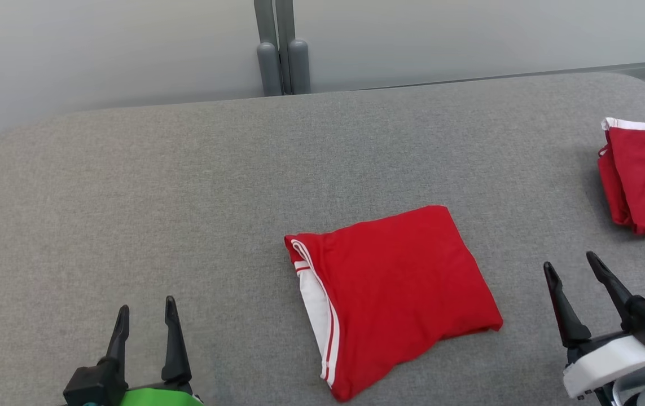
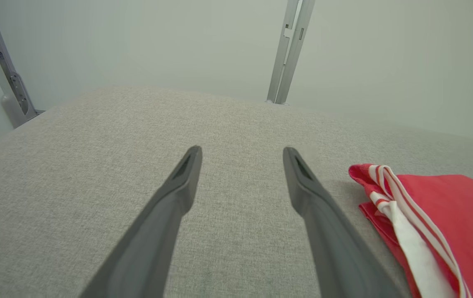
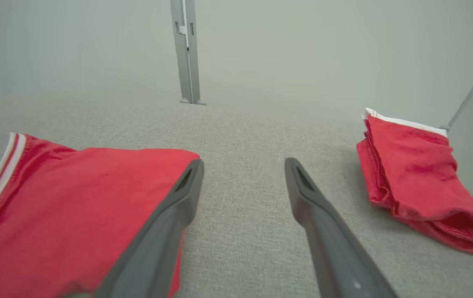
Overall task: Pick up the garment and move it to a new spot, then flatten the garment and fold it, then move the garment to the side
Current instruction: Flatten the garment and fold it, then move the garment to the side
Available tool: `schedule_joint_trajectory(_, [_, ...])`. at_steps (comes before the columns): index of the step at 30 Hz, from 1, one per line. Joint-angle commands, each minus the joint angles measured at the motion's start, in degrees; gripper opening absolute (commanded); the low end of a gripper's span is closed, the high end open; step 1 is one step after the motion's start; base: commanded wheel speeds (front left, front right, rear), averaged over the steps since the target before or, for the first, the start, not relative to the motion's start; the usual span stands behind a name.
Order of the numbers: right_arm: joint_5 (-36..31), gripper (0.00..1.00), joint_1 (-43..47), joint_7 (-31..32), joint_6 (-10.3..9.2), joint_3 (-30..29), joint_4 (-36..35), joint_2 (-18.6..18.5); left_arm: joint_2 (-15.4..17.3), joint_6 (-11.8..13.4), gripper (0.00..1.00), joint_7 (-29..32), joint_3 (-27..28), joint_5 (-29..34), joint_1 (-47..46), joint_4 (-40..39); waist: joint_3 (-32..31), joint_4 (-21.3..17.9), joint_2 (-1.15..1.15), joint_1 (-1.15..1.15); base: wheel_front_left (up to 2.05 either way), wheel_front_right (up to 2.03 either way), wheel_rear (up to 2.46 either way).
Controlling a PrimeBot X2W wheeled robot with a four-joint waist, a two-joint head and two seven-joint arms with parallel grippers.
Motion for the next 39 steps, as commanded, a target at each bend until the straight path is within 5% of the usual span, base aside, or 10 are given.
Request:
schedule_joint_trajectory(1, [-0.2, 1.0, 1.0, -0.1, -0.03, -0.9, 0.4, 0.3, 0.2, -0.3, 1.0, -0.3, 0.6, 0.8, 1.0, 0.4, -0.2, 0.4, 0.0, 0.0, 0.0, 0.0, 0.0])
schedule_joint_trajectory(14, [0.1, 1.0, 0.9, -0.1, -0.03, -0.9, 1.8, 2.3, 0.2, -1.0, 1.0, -0.3, 1.6, 0.6, 1.3, 1.0, -0.7, 2.4, 0.0, 0.0, 0.0, 0.0, 0.0])
schedule_joint_trajectory(18, [4.2, 1.0, -0.2, -0.1, -0.03, -0.4, 2.7, 2.5, 0.2, -0.8, 1.0, -0.3, 1.4, 0.3, 1.0, 0.9, -0.4, 2.5, 0.0, 0.0, 0.0, 0.0, 0.0])
schedule_joint_trajectory(21, [10.9, 1.0, -2.8, 0.1, -0.04, 3.7, 5.2, -0.7, 0.2, -0.7, 1.0, -0.3, 1.0, 0.4, 0.4, 0.8, 0.3, 2.6, 0.0, 0.0, 0.0, 0.0, 0.0])
schedule_joint_trajectory(24, [23.1, 1.0, -8.6, 10.9, -0.02, 9.5, 3.4, -6.2, 0.2, -0.9, 1.0, -0.3, 0.6, 0.0, -0.3, 1.1, 1.5, 2.9, 0.0, 0.0, 0.0, 0.0, 0.0])
schedule_joint_trajectory(30, [33.7, 1.0, -13.3, 27.6, -0.03, 12.7, 0.3, -13.1, 0.2, -0.4, 1.0, -0.3, -1.1, -0.9, -1.2, 1.5, 3.2, 4.9, 0.0, 0.0, 0.0, 0.0, 0.0])
schedule_joint_trajectory(39, [35.0, 1.0, -17.5, 36.9, -0.02, 15.7, 10.4, -10.2, 0.2, 0.2, 1.0, -0.3, -2.7, -1.6, -2.1, 1.5, 4.8, 7.4, 0.0, 0.0, 0.0, 0.0, 0.0])
